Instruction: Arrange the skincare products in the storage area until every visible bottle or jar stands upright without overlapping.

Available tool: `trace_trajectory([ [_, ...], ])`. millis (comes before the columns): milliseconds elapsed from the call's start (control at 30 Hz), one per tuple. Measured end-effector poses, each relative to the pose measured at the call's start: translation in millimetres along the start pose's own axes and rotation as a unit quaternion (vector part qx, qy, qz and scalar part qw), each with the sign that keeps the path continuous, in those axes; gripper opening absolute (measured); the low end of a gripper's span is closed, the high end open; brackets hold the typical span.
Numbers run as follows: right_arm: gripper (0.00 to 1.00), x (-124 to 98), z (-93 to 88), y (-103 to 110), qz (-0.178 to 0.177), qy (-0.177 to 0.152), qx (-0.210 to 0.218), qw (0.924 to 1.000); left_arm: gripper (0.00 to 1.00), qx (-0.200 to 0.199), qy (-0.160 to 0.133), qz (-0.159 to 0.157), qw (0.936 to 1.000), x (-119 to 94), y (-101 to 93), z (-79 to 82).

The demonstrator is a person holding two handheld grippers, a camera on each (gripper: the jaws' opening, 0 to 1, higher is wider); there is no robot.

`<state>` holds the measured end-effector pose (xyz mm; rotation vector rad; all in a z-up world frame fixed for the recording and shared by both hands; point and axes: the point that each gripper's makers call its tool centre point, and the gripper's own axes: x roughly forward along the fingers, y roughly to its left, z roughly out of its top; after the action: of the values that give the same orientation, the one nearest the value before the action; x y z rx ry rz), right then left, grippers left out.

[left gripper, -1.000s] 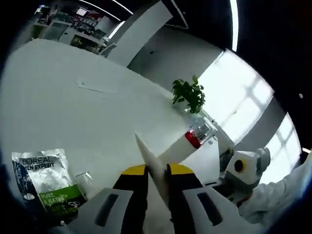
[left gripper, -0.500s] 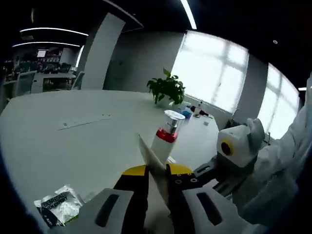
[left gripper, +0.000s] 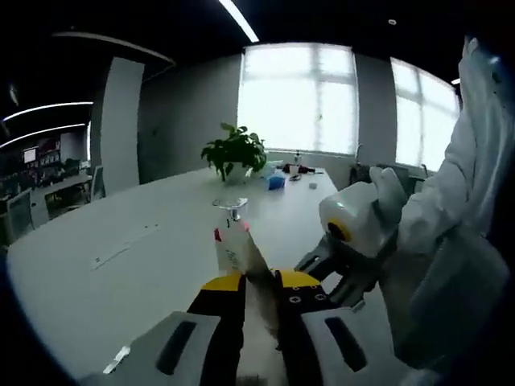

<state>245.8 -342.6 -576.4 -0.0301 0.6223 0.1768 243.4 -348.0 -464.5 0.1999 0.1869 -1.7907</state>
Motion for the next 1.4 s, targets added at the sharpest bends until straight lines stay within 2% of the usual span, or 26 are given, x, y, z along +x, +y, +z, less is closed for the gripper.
trace_trajectory([
  [100,0.25,-4,-3.4,-2,0.001,0.003,0.009,1.0000,0.02,0.031,-0.025,-0.019,0.9990,-6,-8.7,10.8],
  [133,0.25,-6,-5.6,-1,0.006,0.004,0.031,0.9995,0.00,0.038,-0.030,-0.007,0.9988,-7,-5.9,13.8],
  [167,0.25,-6,-6.5,-2,0.006,0.005,0.028,0.9996,0.00,0.047,-0.055,-0.010,0.9973,-10,-6.5,28.5],
  [200,0.25,-6,-7.4,-1,0.007,0.006,0.018,0.9998,0.00,0.040,-0.046,-0.013,0.9981,-13,-8.0,26.1],
  [267,0.24,-7,-8.2,2,0.003,0.005,-0.008,1.0000,0.00,0.043,-0.048,-0.016,0.9978,-13,-11.8,26.7],
  [333,0.24,-8,-6.9,7,0.002,0.008,-0.027,0.9996,0.00,0.043,-0.029,-0.007,0.9986,-11,-9.3,14.9],
  [433,0.24,-9,-8.0,10,0.002,0.013,-0.042,0.9990,0.00,0.047,-0.006,-0.016,0.9988,-10,-14.1,-0.4],
  [467,0.24,-9,-8.3,10,0.002,0.014,-0.044,0.9989,0.02,0.047,-0.005,-0.018,0.9987,-10,-16.3,-1.3],
  [500,0.24,-9,-8.9,10,0.002,0.015,-0.045,0.9989,0.04,0.062,0.008,-0.020,0.9979,-9,-21.0,-4.0],
  [567,0.24,-9,-9.3,10,0.002,0.015,-0.043,0.9990,0.08,0.072,0.024,-0.024,0.9968,-5,-38.0,-5.2],
  [600,0.24,-9,-9.3,10,0.001,0.015,-0.043,0.9990,0.11,0.052,0.023,-0.030,0.9979,-8,-34.3,-7.4],
  [700,0.24,-9,-9.0,10,-0.002,0.017,-0.044,0.9989,0.19,0.040,0.028,-0.029,0.9984,-10,-39.0,-8.3],
  [833,0.24,-8,-7.7,13,-0.009,0.020,-0.064,0.9977,0.25,0.032,0.022,-0.001,0.9992,-8,-32.0,-9.2],
  [933,0.24,-8,-7.9,13,-0.020,0.025,-0.065,0.9974,0.27,0.005,0.020,0.018,0.9996,-5,-28.4,-14.5],
  [967,0.24,-8,-8.4,13,-0.023,0.025,-0.064,0.9974,0.27,-0.005,0.019,0.041,0.9990,-4,-24.2,-15.4],
  [1000,0.24,-8,-8.6,13,-0.025,0.026,-0.065,0.9972,0.27,0.003,0.016,0.048,0.9987,1,-32.9,-13.0],
  [1067,0.24,-8,-9.3,13,-0.033,0.029,-0.075,0.9962,0.26,0.000,0.012,0.079,0.9968,4,-29.3,-14.1],
  [1100,0.24,-8,-9.3,12,-0.037,0.030,-0.075,0.9960,0.27,0.000,0.013,0.079,0.9968,5,-30.9,-15.0],
  [1167,0.24,-8,-9.6,13,-0.038,0.031,-0.080,0.9956,0.27,-0.001,0.019,0.107,0.9941,7,-28.7,-17.6],
  [1267,0.24,-8,-8.9,12,-0.036,0.031,-0.085,0.9952,0.25,-0.009,0.018,0.117,0.9929,4,-24.8,-18.0],
  [1333,0.24,-9,-9.1,12,-0.033,0.030,-0.091,0.9949,0.24,0.006,0.019,0.108,0.9940,3,-24.1,-18.4],
  [1400,0.24,-10,-8.4,12,-0.029,0.027,-0.089,0.9952,0.23,-0.006,0.023,0.103,0.9944,1,-22.3,-18.7],
])
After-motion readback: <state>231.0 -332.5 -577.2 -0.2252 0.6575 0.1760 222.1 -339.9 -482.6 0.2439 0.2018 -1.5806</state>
